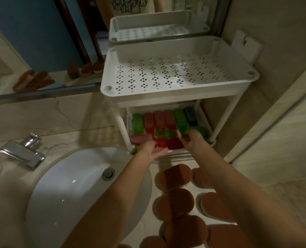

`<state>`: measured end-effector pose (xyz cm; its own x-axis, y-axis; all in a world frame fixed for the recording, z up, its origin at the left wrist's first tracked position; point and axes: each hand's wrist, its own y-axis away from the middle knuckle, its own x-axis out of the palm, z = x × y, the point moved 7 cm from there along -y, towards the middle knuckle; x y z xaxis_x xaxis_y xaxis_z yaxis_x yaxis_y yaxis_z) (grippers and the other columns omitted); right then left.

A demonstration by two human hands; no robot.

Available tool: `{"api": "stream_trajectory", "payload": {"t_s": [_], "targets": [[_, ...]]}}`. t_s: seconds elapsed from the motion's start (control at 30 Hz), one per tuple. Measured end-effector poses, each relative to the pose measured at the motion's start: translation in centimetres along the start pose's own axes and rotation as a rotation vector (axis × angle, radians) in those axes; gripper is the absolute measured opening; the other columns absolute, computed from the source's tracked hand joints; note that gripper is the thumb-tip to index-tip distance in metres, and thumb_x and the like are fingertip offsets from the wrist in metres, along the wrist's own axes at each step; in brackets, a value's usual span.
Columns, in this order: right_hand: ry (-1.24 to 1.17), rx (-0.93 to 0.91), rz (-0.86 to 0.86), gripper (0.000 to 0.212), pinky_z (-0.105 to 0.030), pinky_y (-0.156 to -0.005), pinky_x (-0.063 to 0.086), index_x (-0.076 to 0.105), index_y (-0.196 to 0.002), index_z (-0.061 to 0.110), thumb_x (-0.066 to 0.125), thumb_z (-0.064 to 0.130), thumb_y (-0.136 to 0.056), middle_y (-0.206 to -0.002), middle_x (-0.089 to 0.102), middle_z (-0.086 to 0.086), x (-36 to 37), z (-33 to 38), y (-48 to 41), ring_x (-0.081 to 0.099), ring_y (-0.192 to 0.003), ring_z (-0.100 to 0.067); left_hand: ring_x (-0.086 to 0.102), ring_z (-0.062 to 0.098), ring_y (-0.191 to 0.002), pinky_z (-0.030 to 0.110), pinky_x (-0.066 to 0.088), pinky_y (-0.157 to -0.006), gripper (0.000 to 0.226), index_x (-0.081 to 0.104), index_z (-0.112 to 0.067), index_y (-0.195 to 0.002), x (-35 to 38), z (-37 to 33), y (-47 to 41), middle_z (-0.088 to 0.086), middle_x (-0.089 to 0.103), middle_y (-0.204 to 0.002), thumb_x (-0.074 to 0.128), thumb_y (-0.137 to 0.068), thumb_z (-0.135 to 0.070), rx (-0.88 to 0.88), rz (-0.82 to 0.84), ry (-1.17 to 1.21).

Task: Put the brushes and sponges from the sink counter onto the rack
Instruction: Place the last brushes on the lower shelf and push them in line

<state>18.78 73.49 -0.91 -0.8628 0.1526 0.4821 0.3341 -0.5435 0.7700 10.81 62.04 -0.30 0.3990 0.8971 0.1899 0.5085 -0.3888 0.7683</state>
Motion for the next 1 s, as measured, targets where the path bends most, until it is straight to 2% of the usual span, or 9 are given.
{"api": "stream_trajectory", "payload": {"t_s": [0.07, 0.1, 0.17, 0.23, 0.3, 0.43, 0.6, 0.83, 1.0], "targets": [[0.035, -0.018, -0.004, 0.037, -0.027, -0.075, 0.056, 0.045, -0.132, -0.001, 0.035, -0.006, -0.096, -0.134, 0.047, -0.016, -0.3, -0.2, 0.5, 0.061, -0.102, -0.029, 0.061, 0.031, -0.076, 0.020, 0.058, -0.056, 0.018, 0.050, 0.001, -0.101, -1.0, -0.1, -0.5, 0.021, 0.056, -0.087, 0.032, -0.101, -0.002, 0.085, -0.064, -0.168], [0.078, -0.036, -0.004, 0.033, -0.028, -0.079, 0.054, 0.046, -0.127, 0.000, 0.036, -0.006, -0.096, -0.125, 0.049, -0.015, -0.5, -0.2, 0.7, 0.062, -0.101, -0.028, 0.062, 0.029, -0.073, 0.020, 0.055, -0.046, 0.018, 0.052, 0.000, -0.093, -1.7, -0.5, -1.0, 0.020, 0.058, -0.084, 0.035, -0.099, -0.001, 0.168, -0.115, -0.295], [0.280, -0.098, 0.005, 0.019, -0.030, -0.080, 0.053, 0.048, -0.109, 0.003, 0.038, -0.005, -0.094, -0.102, 0.052, -0.014, -0.6, -0.1, 0.9, 0.063, -0.085, -0.024, 0.065, 0.031, -0.085, 0.028, 0.057, -0.067, 0.021, 0.060, 0.001, -0.085, -2.4, -2.1, -1.3, 0.017, 0.064, -0.084, 0.042, -0.095, -0.001, 0.452, -0.243, -0.665], [0.620, -0.256, 0.016, 0.011, -0.030, -0.075, 0.056, 0.052, -0.095, 0.003, 0.042, -0.003, -0.092, -0.096, 0.058, -0.017, 0.0, 0.5, 0.7, 0.061, -0.075, -0.021, 0.060, 0.029, -0.105, 0.035, 0.044, -0.093, 0.021, 0.064, 0.000, -0.097, -1.5, -3.7, 0.0, 0.014, 0.066, -0.102, 0.043, -0.095, -0.003, 0.723, -0.339, -0.991], [1.112, -0.546, 0.067, 0.022, -0.041, -0.087, 0.055, 0.062, -0.103, 0.004, 0.044, -0.001, -0.090, -0.109, 0.063, -0.020, 1.4, 1.3, 0.7, 0.064, -0.094, -0.030, 0.049, 0.028, -0.117, 0.036, 0.034, -0.102, 0.024, 0.059, -0.006, -0.111, -0.3, -4.3, 0.7, 0.011, 0.061, -0.116, 0.040, -0.096, -0.010, 0.860, -0.371, -1.277], [1.797, -0.906, 0.293, 0.051, -0.037, -0.106, 0.037, 0.050, -0.133, 0.006, 0.045, -0.008, -0.084, -0.137, 0.052, -0.015, 3.2, -0.5, 1.0, 0.046, -0.127, -0.032, 0.035, 0.027, -0.132, 0.040, 0.021, -0.114, 0.041, 0.041, -0.015, -0.134, 0.1, -3.2, -1.1, 0.010, 0.047, -0.137, 0.028, -0.101, -0.035, 0.794, -0.299, -1.696], [2.195, -0.894, 0.266, 0.064, -0.045, -0.119, 0.009, 0.022, -0.149, 0.015, 0.049, 0.017, -0.090, -0.154, 0.030, -0.008, 2.4, -1.7, 0.1, 0.022, -0.144, -0.028, 0.036, 0.030, -0.131, 0.045, 0.017, -0.116, 0.047, 0.039, -0.016, -0.137, -0.3, -2.6, -1.5, 0.011, 0.044, -0.139, 0.026, -0.100, -0.040, 0.749, -0.298, -1.836], [2.310, -0.825, 0.225, 0.049, -0.051, -0.115, 0.016, 0.038, -0.139, 0.012, 0.044, 0.011, -0.090, -0.149, 0.035, -0.009, 2.2, -1.6, 0.8, 0.031, -0.138, -0.031, 0.037, 0.032, -0.131, 0.044, 0.021, -0.114, 0.044, 0.046, -0.012, -0.133, -0.4, -2.0, -0.4, 0.013, 0.044, -0.142, 0.029, -0.100, -0.035, 0.729, -0.328, -1.826], [2.274, -0.806, 0.250, 0.054, -0.052, -0.115, 0.012, 0.035, -0.141, 0.012, 0.041, 0.005, -0.088, -0.147, 0.039, -0.010, 1.8, -1.6, 1.7, 0.035, -0.135, -0.031, 0.023, 0.030, -0.142, 0.044, 0.017, -0.117, 0.050, 0.025, -0.012, -0.147, -0.7, -1.6, -0.5, 0.015, 0.029, -0.152, 0.028, -0.101, -0.031, 0.713, -0.252, -1.784]]}}
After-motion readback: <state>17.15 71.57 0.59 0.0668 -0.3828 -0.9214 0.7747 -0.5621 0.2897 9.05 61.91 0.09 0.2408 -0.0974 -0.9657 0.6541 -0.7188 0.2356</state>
